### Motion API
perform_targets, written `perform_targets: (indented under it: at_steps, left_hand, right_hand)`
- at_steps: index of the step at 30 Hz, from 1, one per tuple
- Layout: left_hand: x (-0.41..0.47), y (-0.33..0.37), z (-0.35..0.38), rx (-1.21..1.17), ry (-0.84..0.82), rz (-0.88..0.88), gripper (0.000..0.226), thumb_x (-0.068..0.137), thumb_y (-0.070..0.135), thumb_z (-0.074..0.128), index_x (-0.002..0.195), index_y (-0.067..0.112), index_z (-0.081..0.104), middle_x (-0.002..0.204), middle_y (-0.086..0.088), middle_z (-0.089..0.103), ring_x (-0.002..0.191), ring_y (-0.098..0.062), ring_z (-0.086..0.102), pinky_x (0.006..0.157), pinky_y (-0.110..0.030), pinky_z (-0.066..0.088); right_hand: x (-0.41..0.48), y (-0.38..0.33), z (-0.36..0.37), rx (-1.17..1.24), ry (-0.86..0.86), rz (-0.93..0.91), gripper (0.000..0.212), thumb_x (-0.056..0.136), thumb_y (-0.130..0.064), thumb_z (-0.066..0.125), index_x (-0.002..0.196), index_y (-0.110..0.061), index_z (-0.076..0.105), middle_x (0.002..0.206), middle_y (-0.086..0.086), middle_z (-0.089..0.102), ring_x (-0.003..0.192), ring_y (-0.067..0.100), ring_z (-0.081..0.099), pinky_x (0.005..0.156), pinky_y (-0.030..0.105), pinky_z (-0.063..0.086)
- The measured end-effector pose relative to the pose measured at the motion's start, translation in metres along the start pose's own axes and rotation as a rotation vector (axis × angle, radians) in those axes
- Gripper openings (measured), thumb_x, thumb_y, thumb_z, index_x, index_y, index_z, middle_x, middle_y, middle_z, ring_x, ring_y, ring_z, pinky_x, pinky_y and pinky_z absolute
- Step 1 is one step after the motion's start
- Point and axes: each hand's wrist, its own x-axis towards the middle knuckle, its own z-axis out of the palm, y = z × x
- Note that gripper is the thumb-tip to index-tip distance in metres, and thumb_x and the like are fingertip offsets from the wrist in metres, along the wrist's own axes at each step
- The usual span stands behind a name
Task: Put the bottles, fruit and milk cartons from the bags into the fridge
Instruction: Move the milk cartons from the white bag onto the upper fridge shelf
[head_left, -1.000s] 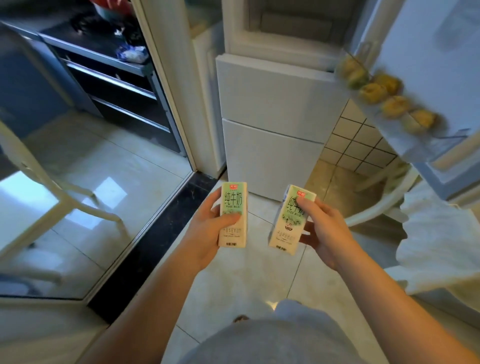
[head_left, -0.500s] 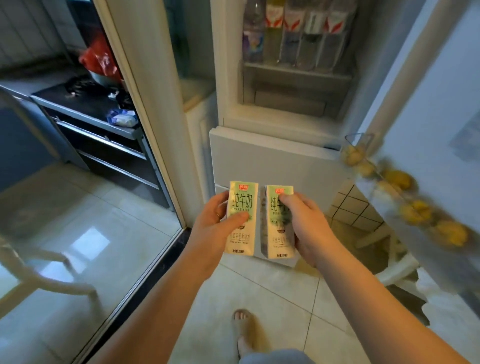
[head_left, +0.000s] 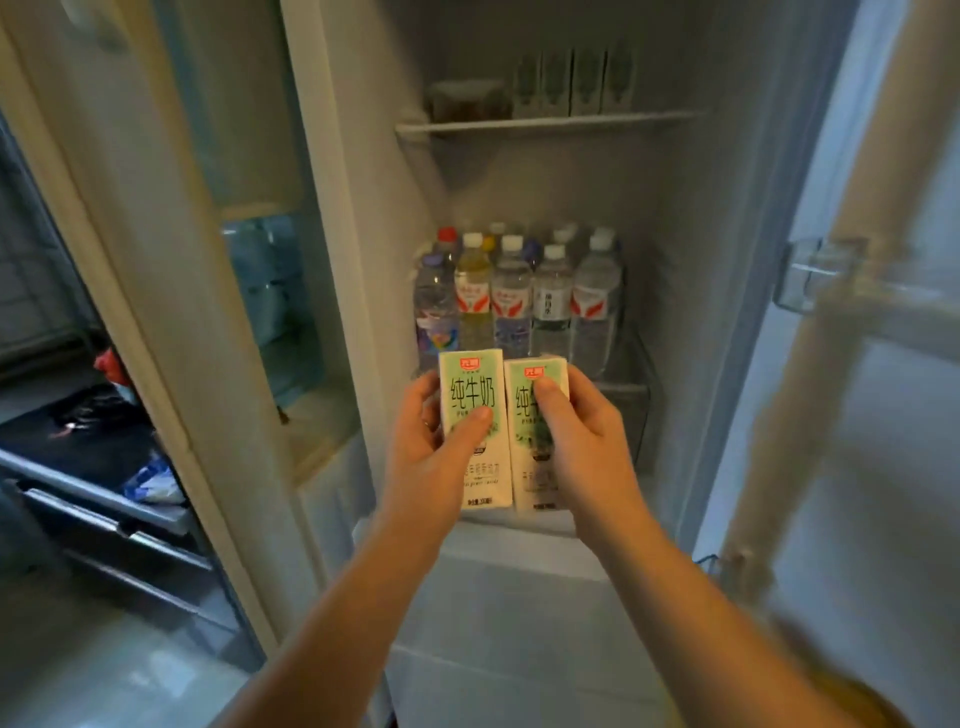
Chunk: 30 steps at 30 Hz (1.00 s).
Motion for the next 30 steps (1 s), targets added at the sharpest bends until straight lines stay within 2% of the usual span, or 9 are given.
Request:
perform_targets:
  at_steps: [7,10,12,15,20,23,26,28,30]
  left_hand:
    - [0.108,0.042,0.044,-0.005,-0.042,0.217,0.039,0.098,0.021,0.057,0.136,0.021,0.048,0.115,0.002,0.069,0.097,-0.009,0.071,0.066,-0.02,0.058]
    - [0.148,0.062,0.058,-0.041,-0.08,0.291,0.039,0.099,0.021,0.056,0.137,0.018,0.046,0.116,0.001,0.068,0.098,-0.011,0.072,0.066,-0.021,0.058]
    - [0.174,0.076,0.065,-0.08,-0.11,0.344,0.039,0.1,0.017,0.053,0.138,0.017,0.044,0.118,0.0,0.067,0.1,-0.012,0.071,0.068,-0.023,0.058]
    - [0.214,0.097,0.076,-0.118,-0.162,0.433,0.038,0.102,0.002,0.044,0.138,0.013,0.042,0.114,-0.001,0.066,0.097,-0.009,0.071,0.067,-0.022,0.057]
    - [0.281,0.132,0.098,-0.139,-0.246,0.502,0.037,0.1,-0.005,0.037,0.132,0.013,0.04,0.107,0.001,0.064,0.084,-0.002,0.069,0.062,-0.019,0.054]
    - [0.317,0.152,0.112,-0.112,-0.262,0.509,0.036,0.099,-0.002,0.039,0.127,0.02,0.039,0.104,0.004,0.06,0.074,0.006,0.066,0.059,-0.014,0.053]
    - [0.349,0.169,0.124,-0.094,-0.267,0.486,0.038,0.097,-0.004,0.04,0.131,0.014,0.04,0.1,0.004,0.059,0.07,0.001,0.064,0.054,-0.012,0.05]
    - [0.371,0.181,0.13,-0.077,-0.268,0.464,0.043,0.095,-0.006,0.039,0.135,0.012,0.038,0.097,0.003,0.059,0.072,-0.002,0.063,0.053,-0.016,0.052]
    - [0.392,0.19,0.134,-0.033,-0.284,0.441,0.052,0.094,-0.008,0.039,0.139,0.017,0.033,0.098,0.002,0.059,0.081,-0.01,0.063,0.061,-0.025,0.057]
  right_hand:
    - [0.1,-0.039,0.003,0.125,0.098,-0.239,0.023,0.104,-0.019,0.048,0.121,-0.014,0.062,0.089,-0.009,0.074,0.077,0.001,0.07,0.062,0.015,0.052]
    - [0.137,-0.057,0.005,0.167,0.119,-0.319,0.033,0.103,-0.022,0.049,0.135,-0.019,0.054,0.09,-0.012,0.072,0.081,0.0,0.07,0.062,0.014,0.052]
    - [0.16,-0.072,0.006,0.168,0.125,-0.386,0.028,0.104,-0.02,0.047,0.13,-0.019,0.056,0.089,-0.011,0.073,0.08,0.003,0.071,0.061,0.016,0.053]
    - [0.197,-0.097,0.007,0.129,0.152,-0.519,0.018,0.104,-0.015,0.046,0.112,-0.007,0.061,0.087,-0.001,0.072,0.078,0.01,0.069,0.061,0.021,0.053]
    - [0.259,-0.135,0.002,0.016,0.22,-0.639,0.02,0.104,-0.017,0.046,0.104,-0.004,0.061,0.08,-0.006,0.068,0.072,0.005,0.065,0.059,0.019,0.051]
    - [0.295,-0.152,0.0,-0.061,0.278,-0.66,0.021,0.104,-0.018,0.045,0.101,-0.005,0.061,0.078,-0.007,0.067,0.067,0.0,0.063,0.056,0.016,0.048]
    - [0.332,-0.167,-0.001,-0.12,0.327,-0.643,0.021,0.103,-0.021,0.045,0.102,-0.009,0.063,0.081,-0.006,0.068,0.065,-0.003,0.062,0.057,0.015,0.047]
    - [0.359,-0.174,-0.001,-0.146,0.349,-0.595,0.022,0.102,-0.025,0.044,0.105,-0.015,0.064,0.089,-0.003,0.071,0.075,0.005,0.066,0.065,0.025,0.051]
    - [0.385,-0.178,-0.001,-0.129,0.339,-0.525,0.024,0.101,-0.026,0.043,0.11,-0.018,0.063,0.096,0.001,0.072,0.083,0.015,0.068,0.073,0.036,0.054]
